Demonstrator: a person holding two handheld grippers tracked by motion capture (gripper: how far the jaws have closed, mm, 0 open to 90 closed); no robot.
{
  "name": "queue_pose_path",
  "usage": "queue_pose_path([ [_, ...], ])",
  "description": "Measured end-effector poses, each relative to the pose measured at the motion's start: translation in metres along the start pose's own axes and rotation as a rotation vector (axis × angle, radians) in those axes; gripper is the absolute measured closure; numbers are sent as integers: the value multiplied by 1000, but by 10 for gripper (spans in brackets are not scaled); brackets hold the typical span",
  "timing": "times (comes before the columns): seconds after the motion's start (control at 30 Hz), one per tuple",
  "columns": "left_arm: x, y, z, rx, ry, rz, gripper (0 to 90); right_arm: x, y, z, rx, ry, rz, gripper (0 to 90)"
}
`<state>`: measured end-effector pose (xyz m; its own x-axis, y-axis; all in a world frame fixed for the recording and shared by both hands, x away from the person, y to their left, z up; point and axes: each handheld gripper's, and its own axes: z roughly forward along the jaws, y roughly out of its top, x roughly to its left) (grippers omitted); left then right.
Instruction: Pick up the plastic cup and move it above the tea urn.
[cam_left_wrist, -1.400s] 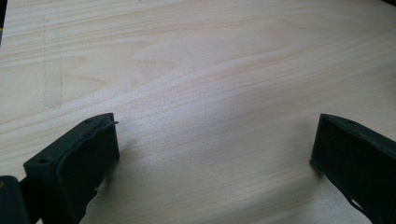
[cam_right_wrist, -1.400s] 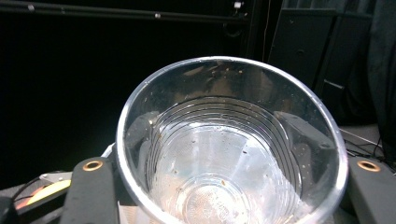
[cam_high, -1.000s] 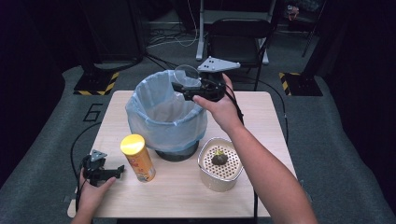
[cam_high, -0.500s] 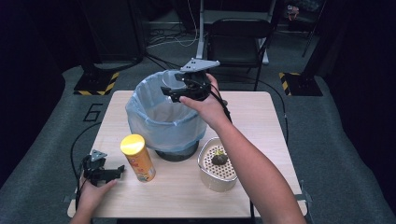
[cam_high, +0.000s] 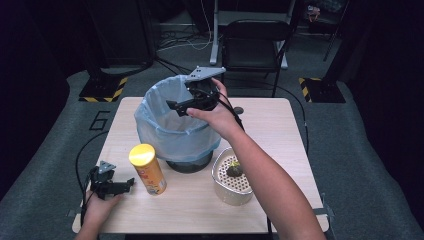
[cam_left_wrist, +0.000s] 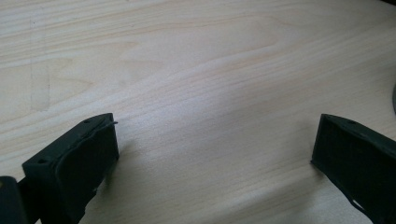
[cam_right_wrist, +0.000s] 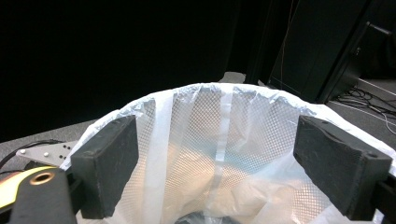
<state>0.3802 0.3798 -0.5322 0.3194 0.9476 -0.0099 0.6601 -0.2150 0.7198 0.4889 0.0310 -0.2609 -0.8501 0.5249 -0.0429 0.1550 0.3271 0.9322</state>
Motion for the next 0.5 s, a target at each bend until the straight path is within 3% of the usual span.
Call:
queue_pose_path([
  [0.13, 0, 1, -1, -1, -6, -5, 4, -1, 0, -9, -8, 0, 0, 139],
  [0.2, 0, 1, -1, -11, -29, -44, 7, -1, 0, -15, -25, 7, 2, 140],
  [0.27, 3, 2, -5, -6, -52, -49, 31, -1, -1, -23, -35, 11, 17, 142],
  [0.5, 5, 6, -17, -64, -105, -104, 25, -2, -12, -56, -62, 2, 14, 145],
])
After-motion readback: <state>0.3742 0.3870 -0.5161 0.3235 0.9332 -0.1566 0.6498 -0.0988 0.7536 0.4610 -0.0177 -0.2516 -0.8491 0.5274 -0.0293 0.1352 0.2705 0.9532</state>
